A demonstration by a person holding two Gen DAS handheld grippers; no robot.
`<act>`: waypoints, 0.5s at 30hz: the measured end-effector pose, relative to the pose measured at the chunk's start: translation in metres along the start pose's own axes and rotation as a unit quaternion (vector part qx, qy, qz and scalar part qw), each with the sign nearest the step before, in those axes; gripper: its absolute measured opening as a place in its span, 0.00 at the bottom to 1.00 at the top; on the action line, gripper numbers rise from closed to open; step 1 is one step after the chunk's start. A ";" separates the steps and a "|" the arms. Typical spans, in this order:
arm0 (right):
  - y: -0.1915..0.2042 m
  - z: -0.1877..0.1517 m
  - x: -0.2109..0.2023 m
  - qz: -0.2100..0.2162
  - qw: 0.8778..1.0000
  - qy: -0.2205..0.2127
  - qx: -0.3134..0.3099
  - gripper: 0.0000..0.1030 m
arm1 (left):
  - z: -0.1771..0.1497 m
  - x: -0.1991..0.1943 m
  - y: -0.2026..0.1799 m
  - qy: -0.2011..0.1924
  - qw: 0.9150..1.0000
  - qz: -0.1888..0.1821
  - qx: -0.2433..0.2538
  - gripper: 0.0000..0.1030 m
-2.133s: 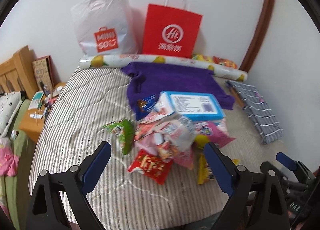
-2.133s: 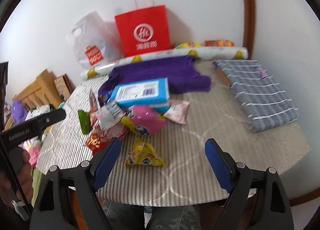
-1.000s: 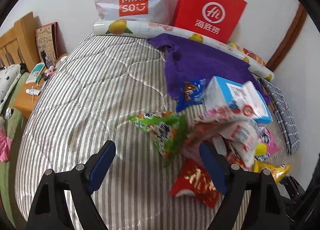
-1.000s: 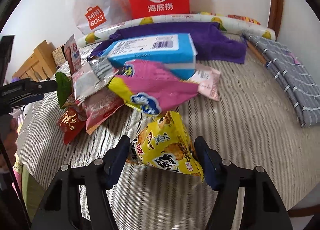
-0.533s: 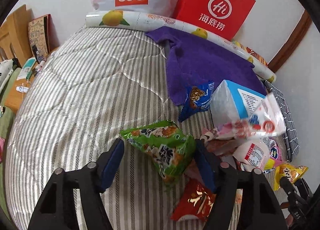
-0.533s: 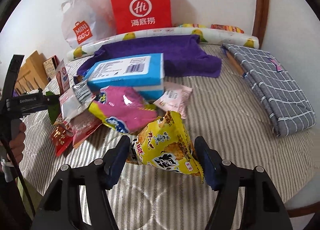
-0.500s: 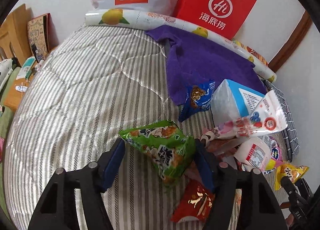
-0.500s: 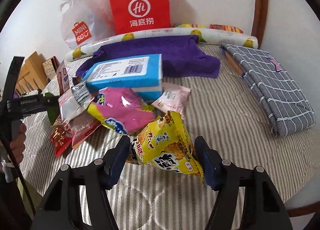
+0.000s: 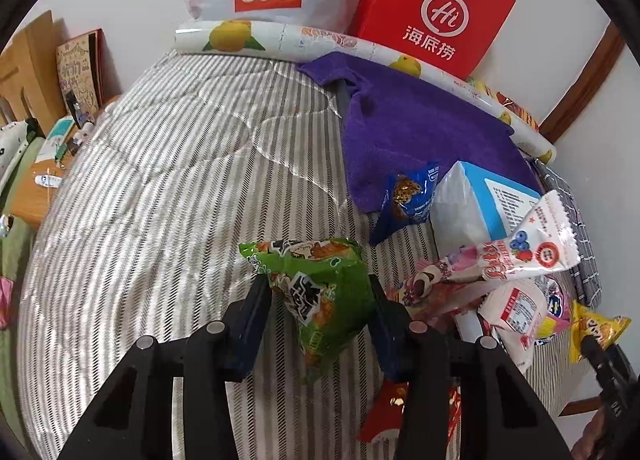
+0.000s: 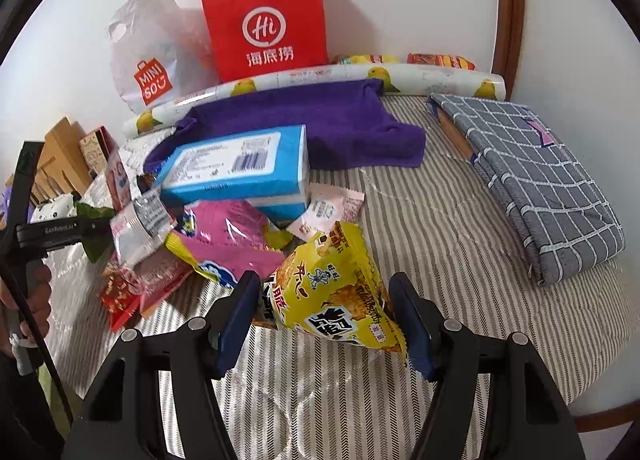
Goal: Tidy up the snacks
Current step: 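Grasp the green snack bag with the left gripper while the right lifts the yellow bag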
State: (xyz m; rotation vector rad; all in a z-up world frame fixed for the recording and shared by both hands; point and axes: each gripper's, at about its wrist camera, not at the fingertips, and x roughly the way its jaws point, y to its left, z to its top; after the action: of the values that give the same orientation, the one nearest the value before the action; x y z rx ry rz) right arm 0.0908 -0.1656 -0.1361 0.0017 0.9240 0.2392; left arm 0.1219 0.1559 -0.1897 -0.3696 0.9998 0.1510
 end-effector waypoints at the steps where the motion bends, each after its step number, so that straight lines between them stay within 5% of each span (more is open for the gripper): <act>1: 0.000 0.001 -0.002 0.001 1.000 -0.003 0.000 0.64 | -0.001 -0.004 0.000 -0.002 1.000 -0.002 0.000 0.42; 15: 0.006 0.025 -0.048 0.012 0.999 -0.049 -0.003 0.64 | -0.008 -0.078 -0.031 -0.053 0.998 -0.020 0.036 0.42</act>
State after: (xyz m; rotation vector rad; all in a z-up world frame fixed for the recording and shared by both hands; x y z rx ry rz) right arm 0.0820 -0.1675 -0.0825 0.0188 0.8265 0.2620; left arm 0.0833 0.1274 -0.1203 -0.3125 0.8905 0.0972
